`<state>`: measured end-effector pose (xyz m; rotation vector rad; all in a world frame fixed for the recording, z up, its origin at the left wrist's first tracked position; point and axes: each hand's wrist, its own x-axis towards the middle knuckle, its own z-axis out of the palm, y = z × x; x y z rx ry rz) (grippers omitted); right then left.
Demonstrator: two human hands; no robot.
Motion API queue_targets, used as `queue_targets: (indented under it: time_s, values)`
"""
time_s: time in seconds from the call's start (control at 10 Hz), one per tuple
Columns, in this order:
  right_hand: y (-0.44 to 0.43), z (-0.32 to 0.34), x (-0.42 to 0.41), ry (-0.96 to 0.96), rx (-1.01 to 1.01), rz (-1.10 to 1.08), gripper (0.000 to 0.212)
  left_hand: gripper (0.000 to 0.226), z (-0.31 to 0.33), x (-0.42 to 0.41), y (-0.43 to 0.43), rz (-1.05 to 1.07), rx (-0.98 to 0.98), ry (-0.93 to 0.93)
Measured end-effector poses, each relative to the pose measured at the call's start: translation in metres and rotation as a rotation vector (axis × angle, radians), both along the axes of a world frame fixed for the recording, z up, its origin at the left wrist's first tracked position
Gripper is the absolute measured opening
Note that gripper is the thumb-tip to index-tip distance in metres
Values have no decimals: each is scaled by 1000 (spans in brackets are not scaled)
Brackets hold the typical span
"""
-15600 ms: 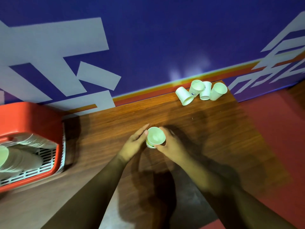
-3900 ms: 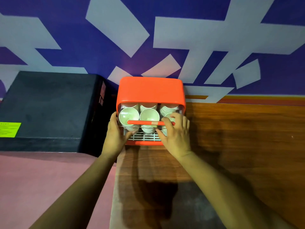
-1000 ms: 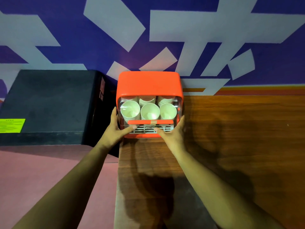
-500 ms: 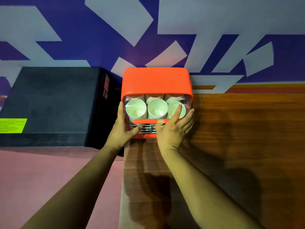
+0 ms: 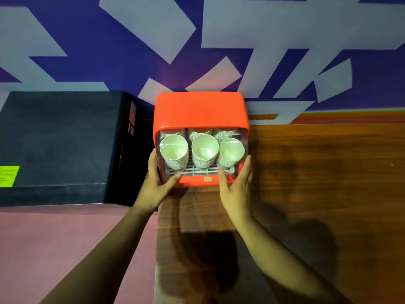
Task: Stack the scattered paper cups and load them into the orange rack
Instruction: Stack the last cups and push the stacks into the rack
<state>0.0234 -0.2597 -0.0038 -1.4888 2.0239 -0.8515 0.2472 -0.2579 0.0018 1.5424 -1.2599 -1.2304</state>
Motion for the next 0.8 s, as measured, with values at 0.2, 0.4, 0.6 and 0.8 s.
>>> queue_targets:
  time_s: [0.2, 0.4, 0.6, 0.8]
  values:
    - [6, -14, 1, -8, 46, -17, 95, 94, -13, 1, 1, -11, 25, -63]
    - [6, -20, -2, 65, 103, 9, 95, 95, -20, -3, 3, 8, 70, -103]
    - [4, -10, -15, 194, 228, 123, 93, 83, -7, 4, 3, -33, 118, -251]
    - [-3, 27, -46, 232, 362, 139, 85, 78, 25, 6, 12, -7, 268, -564]
